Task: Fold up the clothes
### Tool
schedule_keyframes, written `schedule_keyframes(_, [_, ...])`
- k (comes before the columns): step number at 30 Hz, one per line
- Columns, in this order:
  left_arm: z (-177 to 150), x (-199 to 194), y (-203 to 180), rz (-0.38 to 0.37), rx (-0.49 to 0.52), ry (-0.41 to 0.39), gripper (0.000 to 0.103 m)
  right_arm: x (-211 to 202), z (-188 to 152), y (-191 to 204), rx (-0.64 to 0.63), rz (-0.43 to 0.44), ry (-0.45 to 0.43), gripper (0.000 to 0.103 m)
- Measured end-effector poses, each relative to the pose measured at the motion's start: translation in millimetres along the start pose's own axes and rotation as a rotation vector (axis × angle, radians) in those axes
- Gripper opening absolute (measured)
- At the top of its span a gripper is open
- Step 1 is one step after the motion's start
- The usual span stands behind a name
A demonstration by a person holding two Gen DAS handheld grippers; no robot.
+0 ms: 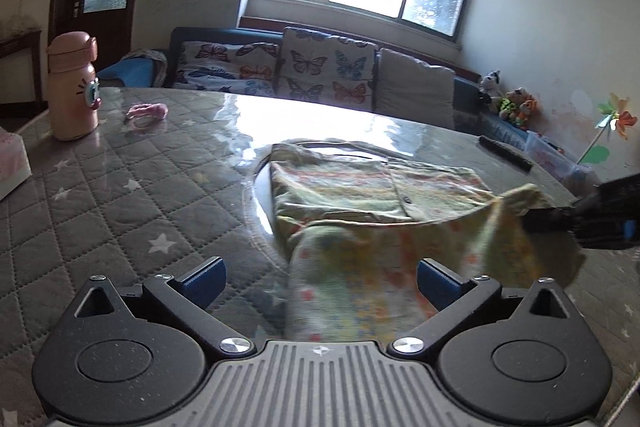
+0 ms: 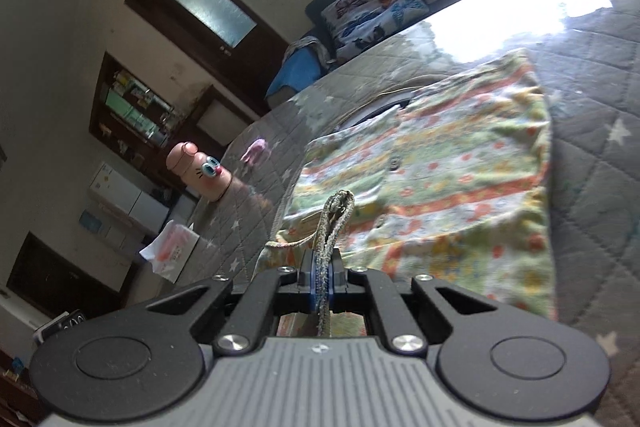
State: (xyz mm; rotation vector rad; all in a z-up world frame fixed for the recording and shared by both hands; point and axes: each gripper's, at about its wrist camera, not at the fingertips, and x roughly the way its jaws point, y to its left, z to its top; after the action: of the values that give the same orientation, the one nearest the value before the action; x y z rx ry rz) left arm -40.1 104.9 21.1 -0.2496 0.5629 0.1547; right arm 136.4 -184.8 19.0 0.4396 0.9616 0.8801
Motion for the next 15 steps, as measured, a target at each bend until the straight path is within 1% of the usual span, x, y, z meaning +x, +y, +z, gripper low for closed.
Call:
schedule_keyframes(6, [7,23,7,0.110,-0.007,0.054,0.103,4,-5,-18,0.050,-0.043,0.005,0.005])
schedule_keyframes(12, [11,41,12,0.184,0.030,0.078,0.103,14,-10,-27,0.025,-0.099,0.012,0.005])
schedule_keyframes(15, [8,49,14,0.234,0.047,0.104,0.102,18,-13,-30,0.015,-0.123,0.021,0.005])
